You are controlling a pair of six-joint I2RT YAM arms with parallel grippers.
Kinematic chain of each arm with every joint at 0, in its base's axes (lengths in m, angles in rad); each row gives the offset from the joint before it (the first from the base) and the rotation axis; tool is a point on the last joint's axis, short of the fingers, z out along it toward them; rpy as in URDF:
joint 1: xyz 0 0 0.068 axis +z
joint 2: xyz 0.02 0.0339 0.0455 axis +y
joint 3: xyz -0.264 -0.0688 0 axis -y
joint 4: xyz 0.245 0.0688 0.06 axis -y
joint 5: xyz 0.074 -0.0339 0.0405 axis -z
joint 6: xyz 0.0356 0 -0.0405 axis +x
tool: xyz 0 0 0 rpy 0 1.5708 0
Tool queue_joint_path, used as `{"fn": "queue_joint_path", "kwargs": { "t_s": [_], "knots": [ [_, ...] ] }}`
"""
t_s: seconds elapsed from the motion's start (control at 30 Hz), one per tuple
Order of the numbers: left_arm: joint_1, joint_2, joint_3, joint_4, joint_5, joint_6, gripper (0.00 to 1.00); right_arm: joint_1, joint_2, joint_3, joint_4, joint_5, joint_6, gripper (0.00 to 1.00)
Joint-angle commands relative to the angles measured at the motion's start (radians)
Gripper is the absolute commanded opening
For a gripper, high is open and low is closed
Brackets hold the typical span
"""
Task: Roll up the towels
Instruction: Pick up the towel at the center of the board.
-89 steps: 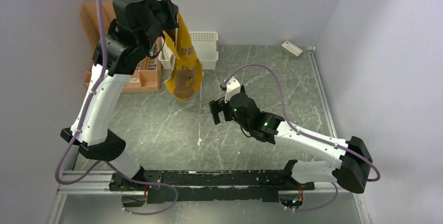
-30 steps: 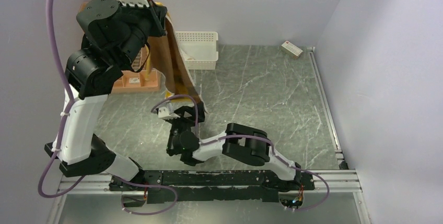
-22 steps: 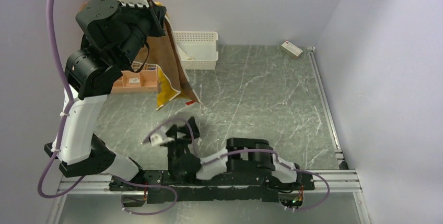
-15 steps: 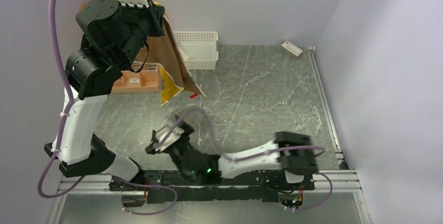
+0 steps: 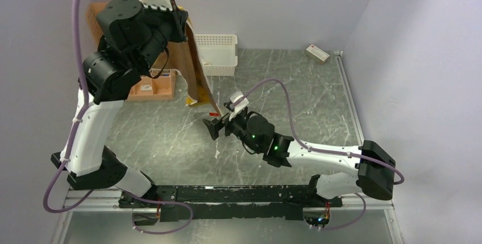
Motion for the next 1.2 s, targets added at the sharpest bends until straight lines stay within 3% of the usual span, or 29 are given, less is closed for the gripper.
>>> {"fn": "queue_joint_path", "kwargs": {
  "t_s": [0.0,0.27,0.57,0.9,1.17],
  "knots": [
    [-0.004,0.017,-0.045,-0.003,0.055,-0.011,0.07,-0.09,0.017,-0.019,-0.056,-0.131,0.031,0.97],
    [0.0,0.048,-0.261,0.069,-0.029,0.024,0.07,-0.158,0.114,-0.023,-0.019,-0.202,0.051,0.97],
    [0.081,0.137,-0.236,0.087,0.004,0.027,0.07,-0.179,0.262,-0.003,-0.028,-0.235,0.095,0.96],
    [0.146,0.149,-0.275,0.115,0.049,0.018,0.07,-0.119,0.375,0.028,-0.224,-0.132,0.002,0.87],
    [0.181,0.128,-0.298,0.122,0.077,0.017,0.07,-0.116,0.48,0.071,-0.264,-0.148,-0.003,0.72]
  ]
}}
